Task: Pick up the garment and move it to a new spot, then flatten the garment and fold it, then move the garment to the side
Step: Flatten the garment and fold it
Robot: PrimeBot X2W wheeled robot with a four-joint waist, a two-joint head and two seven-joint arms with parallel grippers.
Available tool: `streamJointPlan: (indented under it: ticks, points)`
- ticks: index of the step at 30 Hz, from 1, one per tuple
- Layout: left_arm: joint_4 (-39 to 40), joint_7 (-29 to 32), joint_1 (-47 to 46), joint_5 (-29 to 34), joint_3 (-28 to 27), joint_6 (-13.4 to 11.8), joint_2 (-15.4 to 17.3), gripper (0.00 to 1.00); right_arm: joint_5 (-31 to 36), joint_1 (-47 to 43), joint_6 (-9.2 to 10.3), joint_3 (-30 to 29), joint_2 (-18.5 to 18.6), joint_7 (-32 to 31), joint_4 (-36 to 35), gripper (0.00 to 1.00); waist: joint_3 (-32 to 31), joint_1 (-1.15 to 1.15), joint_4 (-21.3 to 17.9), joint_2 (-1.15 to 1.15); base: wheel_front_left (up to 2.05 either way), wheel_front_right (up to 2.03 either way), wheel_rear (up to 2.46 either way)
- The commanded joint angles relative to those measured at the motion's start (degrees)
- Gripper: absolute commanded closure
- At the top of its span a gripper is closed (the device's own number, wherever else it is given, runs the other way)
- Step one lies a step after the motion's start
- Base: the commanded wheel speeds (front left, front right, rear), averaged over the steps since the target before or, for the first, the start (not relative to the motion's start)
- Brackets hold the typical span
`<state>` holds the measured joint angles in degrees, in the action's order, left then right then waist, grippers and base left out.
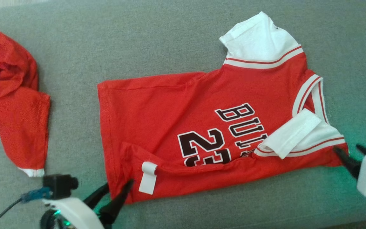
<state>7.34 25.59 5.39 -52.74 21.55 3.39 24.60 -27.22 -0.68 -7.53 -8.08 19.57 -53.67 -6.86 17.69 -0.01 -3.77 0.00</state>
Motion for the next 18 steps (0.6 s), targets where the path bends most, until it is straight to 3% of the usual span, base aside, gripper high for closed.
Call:
streamJointPlan:
  ticks: [1, 4, 9, 13, 18]
  points:
    - [1.74, -1.02, 0.83, 1.04, -3.77, -1.25, 2.18, 0.0, -0.68, 1.29, 0.04, -0.04, 3.19, 0.87, -4.13, 0.0, -0.1, 0.01, 0.04, 0.0, 0.0, 0.0, 0.0]
    - [5.72, -2.46, 0.91, 3.13, -6.05, -3.11, 3.94, 0.0, -2.0, 5.44, 0.04, -0.82, 3.81, 1.91, -8.26, 0.0, 1.27, 0.01, 0.47, 0.0, 0.0, 0.0, 0.0]
    - [8.1, -3.01, -9.48, 6.78, -6.84, -6.48, 2.03, 0.0, 0.84, 18.8, 0.04, 2.12, 1.91, 3.77, -8.05, 0.0, 6.79, 0.01, 3.27, 0.0, 0.0, 0.0, 0.0]
    - [0.64, -2.01, -21.9, 10.32, -3.24, -7.8, -2.38, 0.0, 6.45, 31.35, 0.04, 5.51, 0.16, 4.64, -0.28, 0.0, 12.12, 0.01, 6.35, 0.0, 0.0, 0.0, 0.0]
    - [-10.96, -2.14, -31.84, 13.35, 1.14, -6.77, -7.01, 0.0, 11.92, 41.62, 0.04, 8.42, -0.96, 6.74, 12.61, 0.0, 15.27, 0.01, 9.48, 0.0, 0.0, 0.0, 0.0]
